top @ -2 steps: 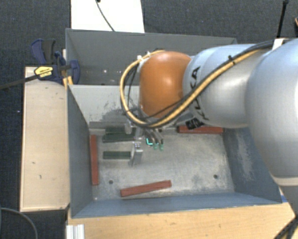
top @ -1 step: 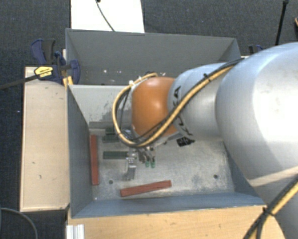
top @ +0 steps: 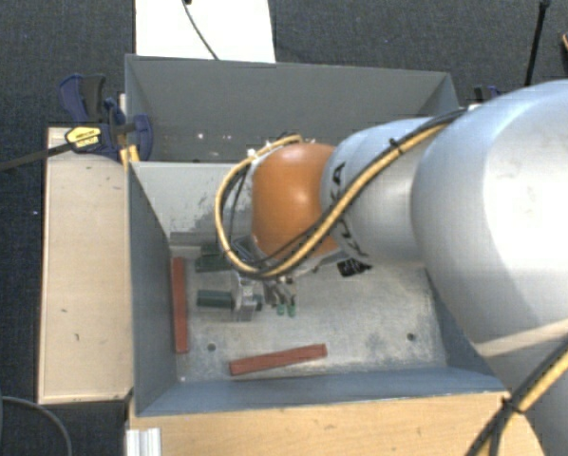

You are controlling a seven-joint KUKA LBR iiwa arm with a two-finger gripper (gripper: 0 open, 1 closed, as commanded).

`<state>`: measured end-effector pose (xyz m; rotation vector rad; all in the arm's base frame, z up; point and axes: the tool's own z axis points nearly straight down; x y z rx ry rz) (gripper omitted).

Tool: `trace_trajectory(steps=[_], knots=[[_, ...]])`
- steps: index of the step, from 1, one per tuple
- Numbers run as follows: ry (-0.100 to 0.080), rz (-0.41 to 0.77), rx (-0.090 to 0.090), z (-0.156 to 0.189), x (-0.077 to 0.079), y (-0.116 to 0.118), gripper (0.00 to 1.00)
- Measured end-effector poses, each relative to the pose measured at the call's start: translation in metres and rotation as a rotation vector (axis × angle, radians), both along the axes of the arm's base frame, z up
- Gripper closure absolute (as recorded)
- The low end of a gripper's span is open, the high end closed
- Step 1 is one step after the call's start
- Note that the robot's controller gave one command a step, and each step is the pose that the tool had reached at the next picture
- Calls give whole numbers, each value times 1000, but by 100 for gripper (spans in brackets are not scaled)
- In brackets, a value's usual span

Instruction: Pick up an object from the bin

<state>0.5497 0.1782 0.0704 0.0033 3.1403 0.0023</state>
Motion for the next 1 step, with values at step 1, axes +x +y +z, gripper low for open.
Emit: trace_trajectory(steps=[1], knots=[[-8,296,1,159,-34,10,100]])
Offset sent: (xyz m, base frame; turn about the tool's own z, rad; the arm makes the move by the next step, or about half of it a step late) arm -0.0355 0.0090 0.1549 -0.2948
